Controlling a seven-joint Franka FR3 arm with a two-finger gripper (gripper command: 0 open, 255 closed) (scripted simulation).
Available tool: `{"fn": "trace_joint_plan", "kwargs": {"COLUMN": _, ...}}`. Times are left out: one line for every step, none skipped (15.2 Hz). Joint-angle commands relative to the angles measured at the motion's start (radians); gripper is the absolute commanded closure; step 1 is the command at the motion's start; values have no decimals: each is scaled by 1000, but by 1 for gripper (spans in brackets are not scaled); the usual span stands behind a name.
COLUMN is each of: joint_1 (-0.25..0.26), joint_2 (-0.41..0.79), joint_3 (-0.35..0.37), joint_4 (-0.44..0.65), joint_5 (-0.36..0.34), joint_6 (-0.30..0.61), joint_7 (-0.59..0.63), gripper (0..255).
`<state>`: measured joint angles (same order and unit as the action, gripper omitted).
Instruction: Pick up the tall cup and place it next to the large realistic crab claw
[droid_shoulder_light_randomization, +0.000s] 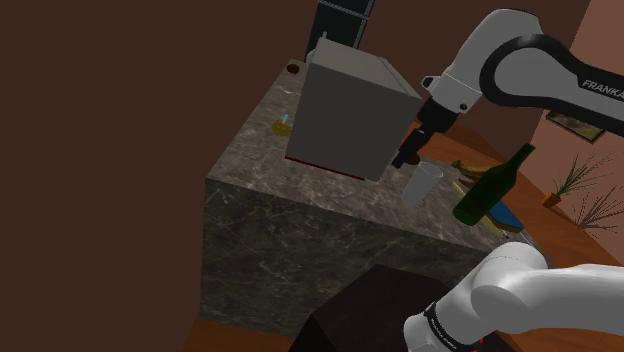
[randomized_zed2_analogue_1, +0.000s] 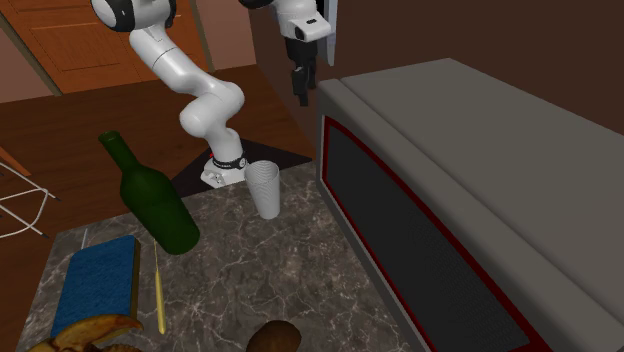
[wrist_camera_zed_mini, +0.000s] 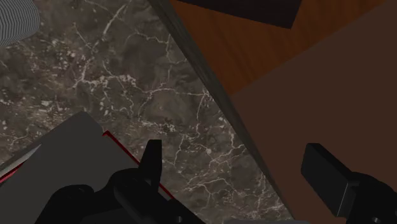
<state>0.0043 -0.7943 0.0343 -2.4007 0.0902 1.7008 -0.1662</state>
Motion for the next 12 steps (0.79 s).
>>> {"fn": "trace_joint_plan", "kwargs": {"joint_1": 0, "joint_2": 0, "joint_3": 0, "joint_4": 0, "joint_5": 0, "joint_6": 0, "joint_7": 0, "gripper": 0}}
{"fn": "trace_joint_plan", "kwargs": {"joint_1": -12, "joint_2": 1, "joint_3": -14, "joint_4": -9, "joint_5": -18, "joint_6": 3, "joint_7": -14, "gripper": 0}}
{"fn": "trace_joint_plan", "kwargs": {"joint_1": -23, "joint_2": 2, "joint_3": -29, "joint_4": -16, "joint_5": -35, "joint_6": 7, "joint_7": -27, "gripper": 0}}
{"fn": "trace_joint_plan", "kwargs": {"joint_1": -35, "joint_2": 4, "joint_3": -43, "joint_4": -23, "joint_5": -53, "joint_6": 11, "joint_7": -41, "gripper": 0}}
{"fn": "trace_joint_plan", "kwargs": {"joint_1": -47, "joint_2": 7, "joint_3": -57, "joint_4": -30, "joint_5": -71, "joint_6": 15, "joint_7": -54, "gripper": 0}}
{"fn": "trace_joint_plan", "kwargs": {"joint_1": -60, "joint_2": 10, "joint_3": -72, "joint_4": -35, "joint_5": -90, "joint_6": 20, "joint_7": -68, "gripper": 0}}
{"fn": "trace_joint_plan", "kwargs": {"joint_1": -72, "joint_2": 15, "joint_3": -86, "joint_4": -40, "joint_5": -108, "joint_6": 25, "joint_7": -81, "gripper": 0}}
{"fn": "trace_joint_plan", "kwargs": {"joint_1": -84, "joint_2": 20, "joint_3": -101, "joint_4": -44, "joint_5": -127, "joint_6": 30, "joint_7": -95, "gripper": 0}}
{"fn": "trace_joint_plan", "kwargs": {"joint_1": -97, "joint_2": 25, "joint_3": -116, "joint_4": -47, "joint_5": -145, "joint_6": 36, "joint_7": -108, "gripper": 0}}
{"fn": "trace_joint_plan", "kwargs": {"joint_1": -109, "joint_2": 32, "joint_3": -130, "joint_4": -50, "joint_5": -164, "joint_6": 42, "joint_7": -121, "gripper": 0}}
{"fn": "trace_joint_plan", "kwargs": {"joint_1": -122, "joint_2": 39, "joint_3": -145, "joint_4": -51, "joint_5": -182, "joint_6": 49, "joint_7": -134, "gripper": 0}}
{"fn": "trace_joint_plan", "kwargs": {"joint_1": -134, "joint_2": 47, "joint_3": -160, "joint_4": -52, "joint_5": -201, "joint_6": 56, "joint_7": -147, "gripper": 0}}
